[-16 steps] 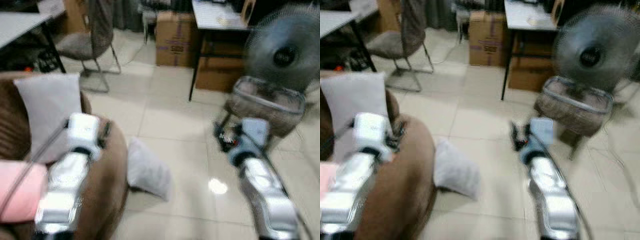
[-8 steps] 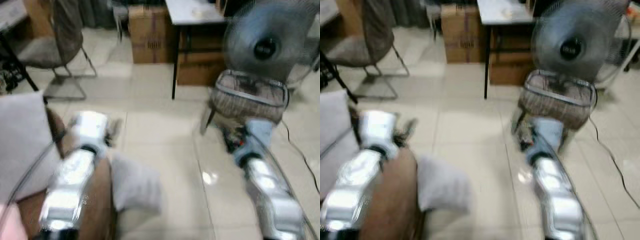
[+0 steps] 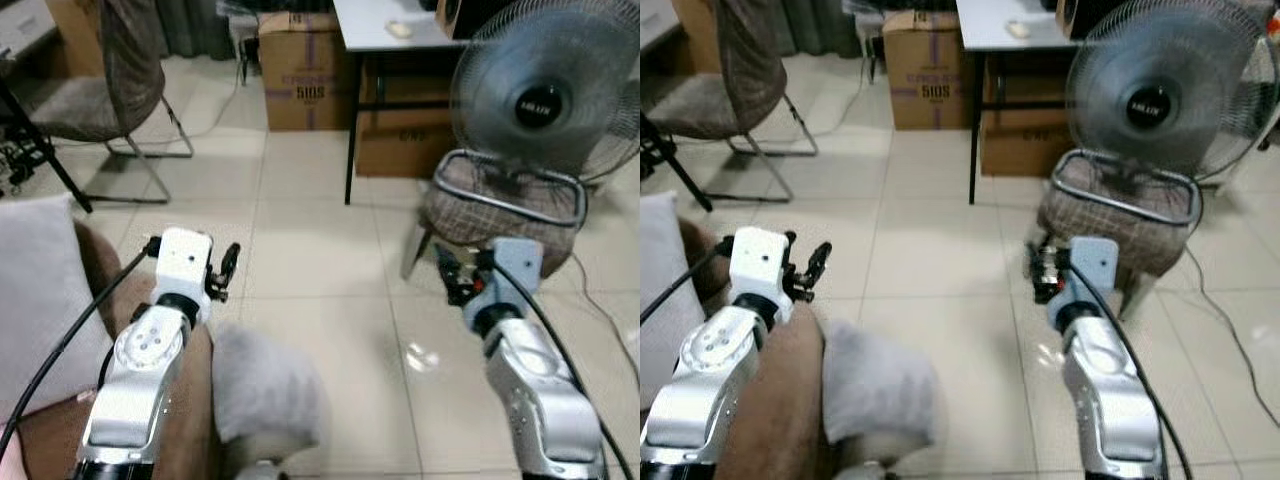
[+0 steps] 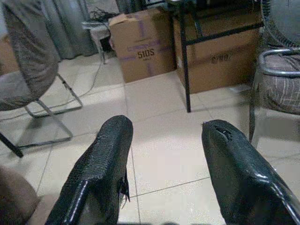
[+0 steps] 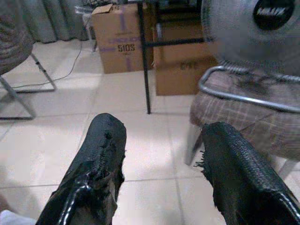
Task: Move the pillow to the sofa from floor
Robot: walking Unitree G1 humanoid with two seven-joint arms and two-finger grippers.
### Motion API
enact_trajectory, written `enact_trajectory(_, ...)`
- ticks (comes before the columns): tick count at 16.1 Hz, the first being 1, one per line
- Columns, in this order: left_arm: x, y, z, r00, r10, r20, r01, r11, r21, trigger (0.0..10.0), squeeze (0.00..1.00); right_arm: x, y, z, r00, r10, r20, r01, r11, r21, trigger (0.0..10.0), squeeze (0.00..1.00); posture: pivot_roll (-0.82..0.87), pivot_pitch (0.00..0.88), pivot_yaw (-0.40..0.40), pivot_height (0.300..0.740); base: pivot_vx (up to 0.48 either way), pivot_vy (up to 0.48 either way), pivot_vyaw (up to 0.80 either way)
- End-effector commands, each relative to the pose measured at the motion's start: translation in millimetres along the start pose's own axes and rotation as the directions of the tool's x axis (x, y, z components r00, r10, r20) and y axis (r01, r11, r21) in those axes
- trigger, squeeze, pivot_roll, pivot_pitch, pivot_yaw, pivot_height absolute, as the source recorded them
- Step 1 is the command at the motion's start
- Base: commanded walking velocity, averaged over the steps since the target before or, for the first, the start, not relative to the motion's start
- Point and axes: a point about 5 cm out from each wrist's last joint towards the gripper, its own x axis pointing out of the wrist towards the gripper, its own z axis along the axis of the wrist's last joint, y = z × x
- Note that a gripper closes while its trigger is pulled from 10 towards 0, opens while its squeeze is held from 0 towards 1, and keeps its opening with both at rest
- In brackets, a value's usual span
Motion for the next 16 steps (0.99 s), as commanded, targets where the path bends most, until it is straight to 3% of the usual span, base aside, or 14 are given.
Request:
enact_trajectory(1,-2.6,6.6,-1.3,1.0,0.03,-0.009,-0.03,1.0,0.009,10.0,0.13,-1.0,3.8,0.9,1.0,0.022,0.008,-0.022,1.0,0.004,10.0,0.0,0.04,0.0,0.024,0.71,0.0,0.0,0.0)
enact_trajectory(12,-3.5,5.4,-3.3,1.0,0.023,-0.013,-0.023,1.0,0.003,10.0,0.14,-0.6,1.9,-0.8,1.0,0.028,0.002,-0.028,0.999,-0.019,10.0,0.0,0.04,0.0,0.02,0.595,0.0,0.0,0.0)
enact_trajectory(16,-3.1,1.5,-3.7,1.0,0.003,-0.011,-0.003,1.0,-0.005,10.0,0.14,0.1,1.2,-1.8,1.0,0.022,-0.004,-0.022,0.999,-0.038,10.0,0.0,0.04,0.0,0.02,0.59,0.0,0.0,0.0)
